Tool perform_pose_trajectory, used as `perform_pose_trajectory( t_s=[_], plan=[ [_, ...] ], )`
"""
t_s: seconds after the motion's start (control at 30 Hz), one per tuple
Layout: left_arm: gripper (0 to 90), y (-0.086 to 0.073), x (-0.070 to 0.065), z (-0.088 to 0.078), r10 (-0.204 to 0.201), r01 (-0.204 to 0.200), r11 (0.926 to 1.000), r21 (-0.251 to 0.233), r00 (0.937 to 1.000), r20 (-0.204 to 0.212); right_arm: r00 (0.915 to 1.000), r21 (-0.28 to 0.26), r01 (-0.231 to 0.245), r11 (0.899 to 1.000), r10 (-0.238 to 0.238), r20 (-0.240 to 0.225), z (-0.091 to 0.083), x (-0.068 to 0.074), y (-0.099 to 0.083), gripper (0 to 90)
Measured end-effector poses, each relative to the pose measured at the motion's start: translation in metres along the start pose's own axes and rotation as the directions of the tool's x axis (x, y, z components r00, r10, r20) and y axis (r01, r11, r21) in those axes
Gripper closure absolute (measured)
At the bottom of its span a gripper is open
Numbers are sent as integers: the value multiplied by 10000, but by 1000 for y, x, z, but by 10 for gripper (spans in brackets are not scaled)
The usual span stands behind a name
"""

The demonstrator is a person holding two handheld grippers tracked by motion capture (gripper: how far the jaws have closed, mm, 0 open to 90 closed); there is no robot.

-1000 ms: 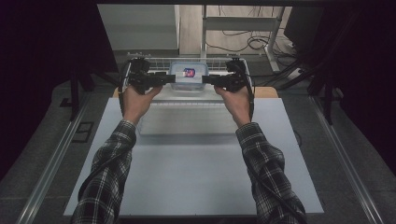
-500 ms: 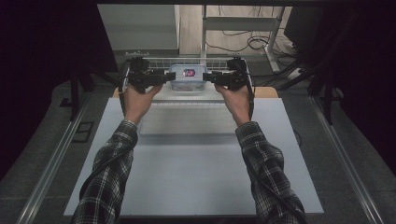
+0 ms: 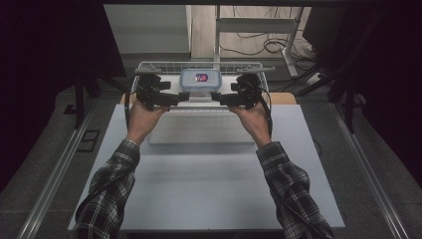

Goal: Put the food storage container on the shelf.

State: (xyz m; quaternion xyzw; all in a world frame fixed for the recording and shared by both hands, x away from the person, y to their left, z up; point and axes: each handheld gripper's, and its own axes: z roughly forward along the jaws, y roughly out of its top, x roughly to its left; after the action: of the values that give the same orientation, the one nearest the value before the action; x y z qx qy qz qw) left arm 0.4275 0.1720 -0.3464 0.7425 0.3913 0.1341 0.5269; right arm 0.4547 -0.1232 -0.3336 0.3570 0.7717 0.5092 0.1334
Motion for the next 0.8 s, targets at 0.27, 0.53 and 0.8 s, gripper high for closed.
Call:
perform_pose_trajectory(
  t_s=[0.27,0.53,0.8],
  plan=[
    [29,-16,-17,-9,678,-681,9976,147,9976,158,9988,44,461,9989,-461,-158,-9,13,-14,44],
    [20,-32,-36,-21,948,-946,9955,-71,9945,443,9947,-43,939,9956,-940,-425,-19,28,-27,36],
    [20,-56,-46,-28,982,-975,9951,-182,9942,436,9877,-55,1361,9907,-1362,-770,-26,47,-45,28]
  ],
)
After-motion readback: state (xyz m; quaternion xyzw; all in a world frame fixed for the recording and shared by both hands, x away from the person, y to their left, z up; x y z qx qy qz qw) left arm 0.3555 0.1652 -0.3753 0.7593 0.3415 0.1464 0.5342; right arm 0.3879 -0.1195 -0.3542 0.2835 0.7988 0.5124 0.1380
